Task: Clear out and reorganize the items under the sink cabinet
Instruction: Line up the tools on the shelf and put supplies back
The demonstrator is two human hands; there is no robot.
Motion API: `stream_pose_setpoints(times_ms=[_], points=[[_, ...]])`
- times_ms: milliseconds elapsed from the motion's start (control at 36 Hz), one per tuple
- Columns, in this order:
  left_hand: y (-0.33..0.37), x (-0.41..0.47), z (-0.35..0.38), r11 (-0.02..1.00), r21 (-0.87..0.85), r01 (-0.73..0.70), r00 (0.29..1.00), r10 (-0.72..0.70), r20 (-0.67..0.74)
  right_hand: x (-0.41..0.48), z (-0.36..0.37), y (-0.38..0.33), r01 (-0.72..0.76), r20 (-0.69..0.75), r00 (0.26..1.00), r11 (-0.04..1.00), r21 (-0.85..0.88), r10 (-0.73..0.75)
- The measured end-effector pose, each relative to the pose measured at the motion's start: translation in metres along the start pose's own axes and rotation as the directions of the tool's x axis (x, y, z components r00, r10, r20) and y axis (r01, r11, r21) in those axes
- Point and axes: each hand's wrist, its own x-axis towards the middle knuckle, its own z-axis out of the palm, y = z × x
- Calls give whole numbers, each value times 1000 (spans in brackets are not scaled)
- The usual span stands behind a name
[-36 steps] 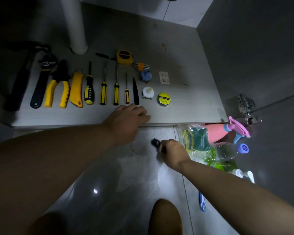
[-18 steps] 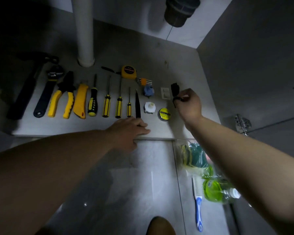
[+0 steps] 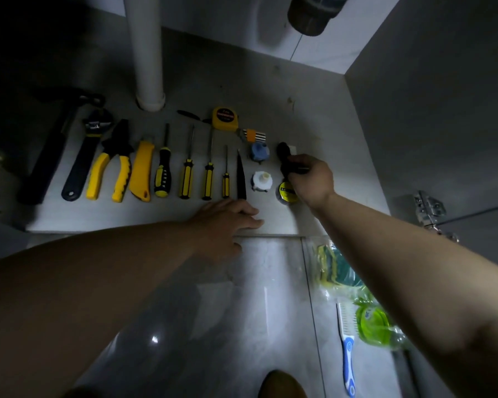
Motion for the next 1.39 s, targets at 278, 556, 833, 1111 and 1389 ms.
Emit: stream_pose_setpoints(times_ms=[278, 556, 833, 1111, 1389], points=[[30, -3, -21, 976, 217, 16, 985, -53, 166, -67, -77, 4, 115, 105, 989, 988, -105, -104], [156, -7, -49, 911, 411, -39, 914, -134, 383, -213, -192, 55, -209, 456, 864, 976, -61, 214], [268, -27, -15, 927, 345, -148, 928, 10, 372, -311, -173, 186, -577, 346, 755, 815, -53, 557], [229, -13, 21, 888, 424, -178, 915, -10, 404, -299, -89, 241, -566, 147, 785, 792, -228, 602], [163, 23, 3, 842, 501, -198, 949, 38, 312, -287, -61, 251, -477, 116, 826, 794, -376, 552]])
